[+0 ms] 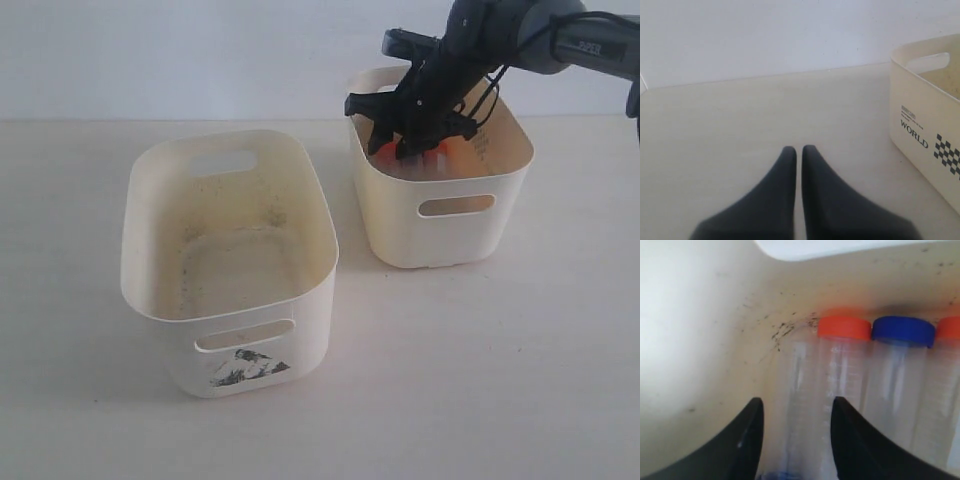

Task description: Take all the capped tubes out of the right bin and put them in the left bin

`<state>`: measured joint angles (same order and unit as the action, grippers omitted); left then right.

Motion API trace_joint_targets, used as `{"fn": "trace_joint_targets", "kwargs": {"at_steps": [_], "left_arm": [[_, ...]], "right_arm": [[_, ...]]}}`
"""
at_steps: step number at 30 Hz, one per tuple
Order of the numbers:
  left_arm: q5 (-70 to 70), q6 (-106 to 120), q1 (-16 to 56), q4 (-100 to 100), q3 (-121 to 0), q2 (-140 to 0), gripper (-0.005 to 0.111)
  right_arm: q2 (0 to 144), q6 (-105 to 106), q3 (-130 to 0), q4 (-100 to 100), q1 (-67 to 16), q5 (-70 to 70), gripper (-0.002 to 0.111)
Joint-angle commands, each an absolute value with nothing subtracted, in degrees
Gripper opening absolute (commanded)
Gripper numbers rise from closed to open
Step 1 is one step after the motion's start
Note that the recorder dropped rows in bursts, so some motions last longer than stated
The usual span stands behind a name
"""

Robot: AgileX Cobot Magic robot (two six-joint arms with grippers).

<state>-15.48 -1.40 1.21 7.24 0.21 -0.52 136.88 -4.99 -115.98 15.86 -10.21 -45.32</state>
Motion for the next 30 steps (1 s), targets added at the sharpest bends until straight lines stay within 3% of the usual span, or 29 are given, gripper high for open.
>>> {"fn": "trace_joint_targets", "kwargs": {"at_steps": [1, 30], "left_arm": [[-14.9, -2.1, 1.1, 6.6, 0.0, -0.4, 0.004], [-14.9, -2.1, 1.1, 6.6, 0.0, -0.4, 0.004]], "right_arm": [[137.9, -5.2, -116.0, 14.3, -9.9, -44.9, 0.042], [135.3, -13.2, -116.0, 1.7, -9.8, -47.1, 0.042]]}}
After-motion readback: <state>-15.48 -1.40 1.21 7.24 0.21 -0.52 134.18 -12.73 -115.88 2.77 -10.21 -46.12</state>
